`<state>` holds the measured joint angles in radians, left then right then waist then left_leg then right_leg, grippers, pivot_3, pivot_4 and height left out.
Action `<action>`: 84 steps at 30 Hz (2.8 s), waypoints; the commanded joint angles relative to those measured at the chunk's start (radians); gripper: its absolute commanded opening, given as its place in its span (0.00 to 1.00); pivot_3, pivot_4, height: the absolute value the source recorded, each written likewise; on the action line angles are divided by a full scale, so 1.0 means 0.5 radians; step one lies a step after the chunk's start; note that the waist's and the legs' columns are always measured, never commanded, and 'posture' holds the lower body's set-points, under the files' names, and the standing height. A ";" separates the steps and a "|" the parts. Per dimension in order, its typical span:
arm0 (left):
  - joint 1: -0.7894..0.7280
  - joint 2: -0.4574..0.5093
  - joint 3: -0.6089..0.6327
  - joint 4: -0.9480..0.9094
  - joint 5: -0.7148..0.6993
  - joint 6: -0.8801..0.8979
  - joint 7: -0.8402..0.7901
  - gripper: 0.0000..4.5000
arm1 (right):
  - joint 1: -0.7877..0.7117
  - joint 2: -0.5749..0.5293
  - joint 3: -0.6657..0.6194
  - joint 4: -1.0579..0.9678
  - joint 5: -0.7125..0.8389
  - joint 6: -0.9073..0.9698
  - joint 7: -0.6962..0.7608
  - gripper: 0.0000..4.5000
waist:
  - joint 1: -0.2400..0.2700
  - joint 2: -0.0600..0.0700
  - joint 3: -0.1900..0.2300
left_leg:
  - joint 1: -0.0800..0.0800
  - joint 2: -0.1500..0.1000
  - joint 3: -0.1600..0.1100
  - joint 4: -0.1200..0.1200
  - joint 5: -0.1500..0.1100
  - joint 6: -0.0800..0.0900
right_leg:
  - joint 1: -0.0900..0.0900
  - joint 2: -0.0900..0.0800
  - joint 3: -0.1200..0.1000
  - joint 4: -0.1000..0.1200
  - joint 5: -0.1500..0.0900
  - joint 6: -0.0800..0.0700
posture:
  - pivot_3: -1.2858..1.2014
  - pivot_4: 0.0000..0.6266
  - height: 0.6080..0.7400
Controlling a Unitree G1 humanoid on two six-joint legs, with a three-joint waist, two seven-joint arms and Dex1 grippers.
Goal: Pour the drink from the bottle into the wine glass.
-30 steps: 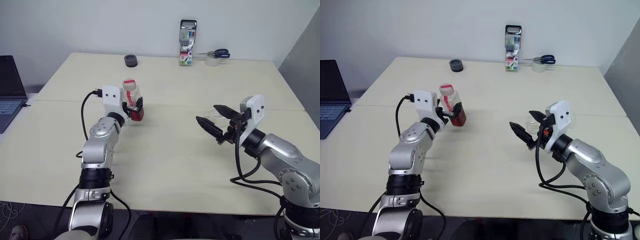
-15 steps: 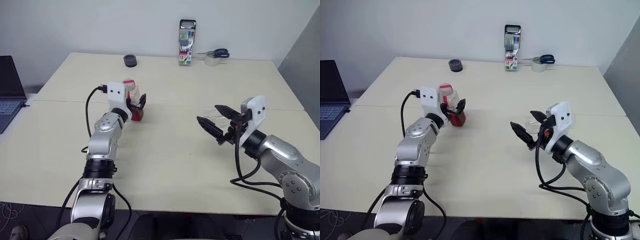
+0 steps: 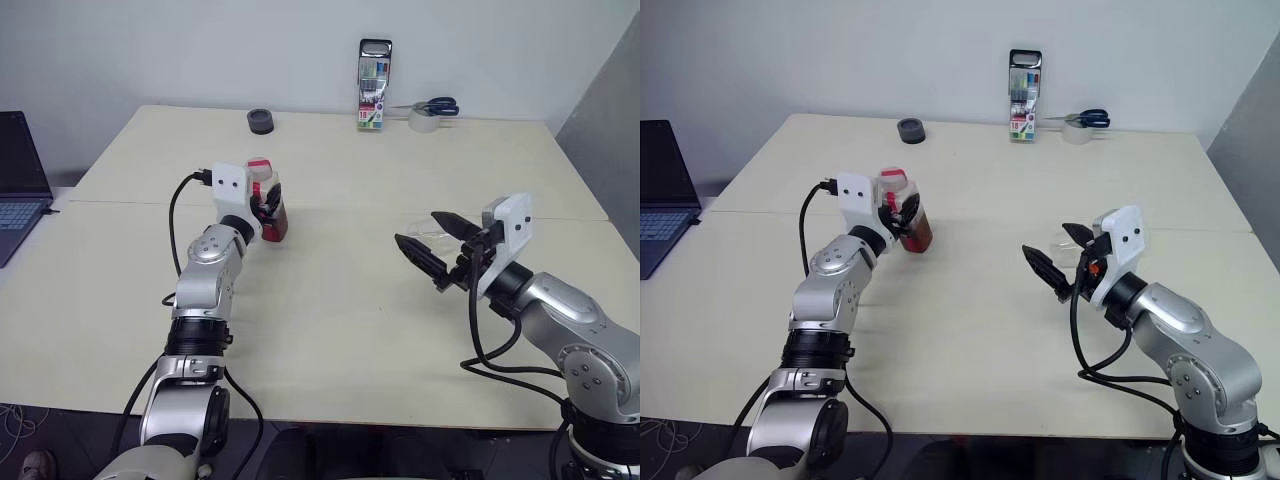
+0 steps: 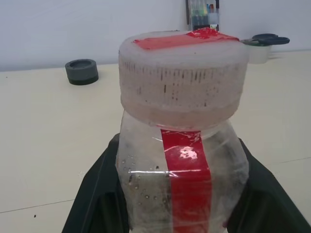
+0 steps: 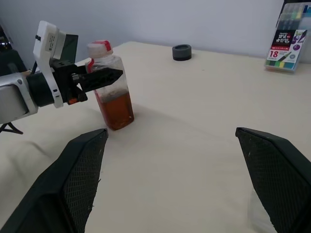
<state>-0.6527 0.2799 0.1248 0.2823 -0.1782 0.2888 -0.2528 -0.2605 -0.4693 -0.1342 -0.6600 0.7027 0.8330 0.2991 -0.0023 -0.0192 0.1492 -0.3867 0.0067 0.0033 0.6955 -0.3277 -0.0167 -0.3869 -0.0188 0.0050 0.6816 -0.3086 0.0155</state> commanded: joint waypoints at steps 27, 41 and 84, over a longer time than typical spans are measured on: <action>-0.131 0.175 -0.481 -0.471 -0.410 0.363 -1.372 0.42 | -0.693 0.233 0.144 -0.057 -0.027 0.615 -0.285 1.00 | -0.014 0.002 0.001 | -0.013 0.000 -0.001 0.003 0.001 -0.001 | -0.010 0.000 0.000 -0.001 0.000 0.000 | 0.52 0.24 1.00; -0.167 0.112 -0.494 -0.464 -0.384 0.328 -1.446 0.42 | -0.667 0.466 0.136 -0.038 -0.103 0.599 -0.495 1.00 | -0.027 0.002 0.001 | -0.014 -0.001 -0.001 0.003 0.001 -0.001 | -0.012 0.000 0.000 0.001 0.000 0.000 | 0.52 0.24 1.00; -0.315 0.065 -0.456 -0.437 -0.455 0.353 -1.476 0.42 | -0.692 0.428 0.084 -0.032 0.043 0.413 -0.421 0.96 | -0.053 0.003 0.001 | -0.019 -0.001 0.000 0.004 0.001 0.000 | -0.017 -0.001 0.000 0.003 0.000 0.000 | 0.52 0.24 1.00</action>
<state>-0.7731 0.3208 -0.1189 0.0883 -0.3883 0.4905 -0.9922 -0.5942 -0.2585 -0.0929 -0.6483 0.7390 1.0739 0.1100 -0.0288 -0.0178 0.1499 -0.3961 0.0059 0.0030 0.6975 -0.3273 -0.0169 -0.3956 -0.0191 0.0053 0.6832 -0.3086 0.0154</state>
